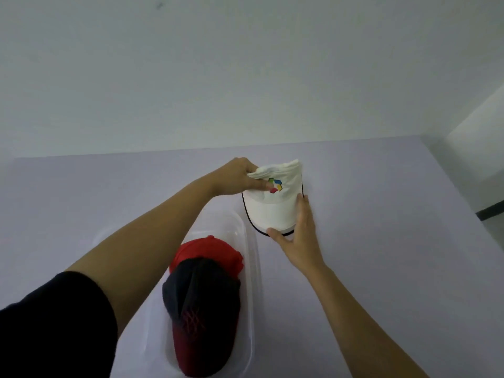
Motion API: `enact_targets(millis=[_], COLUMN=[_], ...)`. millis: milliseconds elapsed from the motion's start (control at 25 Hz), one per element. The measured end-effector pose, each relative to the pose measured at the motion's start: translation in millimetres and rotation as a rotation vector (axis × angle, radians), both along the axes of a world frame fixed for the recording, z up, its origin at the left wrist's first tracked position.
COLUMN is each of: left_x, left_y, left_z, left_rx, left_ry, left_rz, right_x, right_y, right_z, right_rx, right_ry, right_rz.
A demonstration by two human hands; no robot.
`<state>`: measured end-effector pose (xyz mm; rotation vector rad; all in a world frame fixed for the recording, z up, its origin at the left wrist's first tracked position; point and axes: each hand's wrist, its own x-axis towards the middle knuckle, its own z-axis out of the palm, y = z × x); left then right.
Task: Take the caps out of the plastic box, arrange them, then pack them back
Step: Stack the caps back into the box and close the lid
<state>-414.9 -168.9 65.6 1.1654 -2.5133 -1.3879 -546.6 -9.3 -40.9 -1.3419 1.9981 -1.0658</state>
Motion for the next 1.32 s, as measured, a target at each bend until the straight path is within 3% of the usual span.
enact_targets(millis=[120, 240, 440, 600, 840, 1160, 1320], left_x=[52, 99, 150, 158, 147, 143, 141], left_y=[-4, -7, -9, -7, 3, 10, 12], left_z=[40, 62, 58, 34, -11, -31, -22], left_rx=[-0.100, -0.168, -0.273, -0.353, -0.478, -0.284, -0.136], left_ry=[0.017, 0.006, -0.022, 0.031, 0.039, -0.054, -0.132], left_rz=[0.061, 0.113, 0.156, 0.166, -0.002, -0.199, -0.155], right_x=[47, 84, 113, 114, 116, 120, 122], right_y=[-4, 0, -6, -11, 6, 29, 35], right_z=[25, 29, 21, 25, 27, 35, 40], right_rx=[-0.043, 0.053, 0.394, 0.579, 0.513, 0.339, 0.317], right_ry=[-0.094, -0.162, 0.005, 0.259, 0.360, 0.388, 0.398], right_rz=[0.053, 0.228, 0.461, 0.637, 0.659, 0.660, 0.699])
